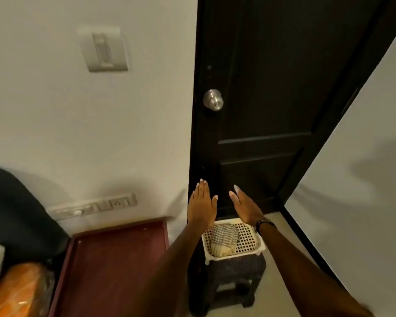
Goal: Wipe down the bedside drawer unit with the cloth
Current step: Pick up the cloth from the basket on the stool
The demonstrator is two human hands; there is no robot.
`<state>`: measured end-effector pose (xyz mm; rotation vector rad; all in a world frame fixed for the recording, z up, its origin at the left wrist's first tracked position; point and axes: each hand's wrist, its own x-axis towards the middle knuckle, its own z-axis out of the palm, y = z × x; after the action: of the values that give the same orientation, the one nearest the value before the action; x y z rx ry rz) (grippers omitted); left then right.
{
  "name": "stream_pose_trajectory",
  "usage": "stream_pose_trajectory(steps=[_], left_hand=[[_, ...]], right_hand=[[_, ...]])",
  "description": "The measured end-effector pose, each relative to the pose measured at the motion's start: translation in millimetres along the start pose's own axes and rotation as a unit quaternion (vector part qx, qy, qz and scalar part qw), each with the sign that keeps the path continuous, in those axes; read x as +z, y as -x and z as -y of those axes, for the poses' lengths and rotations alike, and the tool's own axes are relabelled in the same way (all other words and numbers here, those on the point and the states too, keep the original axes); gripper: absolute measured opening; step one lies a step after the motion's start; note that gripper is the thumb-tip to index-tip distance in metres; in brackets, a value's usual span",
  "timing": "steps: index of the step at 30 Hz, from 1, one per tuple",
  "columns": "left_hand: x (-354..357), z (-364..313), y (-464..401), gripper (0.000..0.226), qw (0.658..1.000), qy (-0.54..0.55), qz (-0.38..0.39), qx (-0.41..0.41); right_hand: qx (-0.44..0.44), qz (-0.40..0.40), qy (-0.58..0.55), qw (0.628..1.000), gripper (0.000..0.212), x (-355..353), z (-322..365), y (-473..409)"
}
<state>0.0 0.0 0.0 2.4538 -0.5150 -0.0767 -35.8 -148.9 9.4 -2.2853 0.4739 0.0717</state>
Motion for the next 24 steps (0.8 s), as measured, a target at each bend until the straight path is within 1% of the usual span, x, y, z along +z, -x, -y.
stream_pose_trajectory(steps=[2, 5, 7, 9, 12, 14, 16, 18, 21, 22, 24], left_hand=[[34, 9, 7, 0.062, 0.997, 0.022, 0.056, -0.056], [90, 35, 18, 0.060, 0.976, 0.063, 0.135, -0.158], [128, 54, 16, 0.057, 0.961, 0.103, 0.161, -0.201], [162, 73, 11, 0.055, 0.947, 0.137, 0.181, -0.227], [202, 91, -1, 0.051, 0.936, 0.165, 0.180, -0.253], [230, 103, -13, 0.050, 0.934, 0.174, 0.175, -0.259], [252, 112, -26, 0.049, 0.931, 0.187, 0.167, -0.265], [275, 122, -39, 0.046, 0.930, 0.197, 0.157, -0.269], [297, 129, -50, 0.044, 0.924, 0.204, 0.155, -0.286], [303, 130, -51, 0.044, 0.921, 0.209, 0.149, -0.292], [314, 135, -53, 0.047, 0.923, 0.206, 0.138, -0.294]], right_hand=[[0.062, 0.016, -0.031, 0.997, 0.057, 13, -35, -4], [0.142, 0.050, -0.042, 0.988, 0.058, 45, -96, -11], [0.175, 0.062, -0.046, 0.981, 0.058, 68, -131, -18], [0.191, 0.051, -0.066, 0.978, 0.051, 91, -163, -32], [0.213, 0.029, -0.091, 0.972, 0.037, 124, -201, -53], [0.205, 0.005, -0.104, 0.973, 0.035, 145, -223, -71], [0.207, -0.022, -0.126, 0.970, 0.047, 165, -246, -92], [0.218, -0.048, -0.139, 0.965, 0.065, 189, -282, -116], [0.232, -0.094, -0.154, 0.956, 0.094, 204, -292, -131], [0.232, -0.104, -0.156, 0.954, 0.095, 208, -297, -133], [0.227, -0.115, -0.145, 0.956, 0.081, 208, -297, -135]])
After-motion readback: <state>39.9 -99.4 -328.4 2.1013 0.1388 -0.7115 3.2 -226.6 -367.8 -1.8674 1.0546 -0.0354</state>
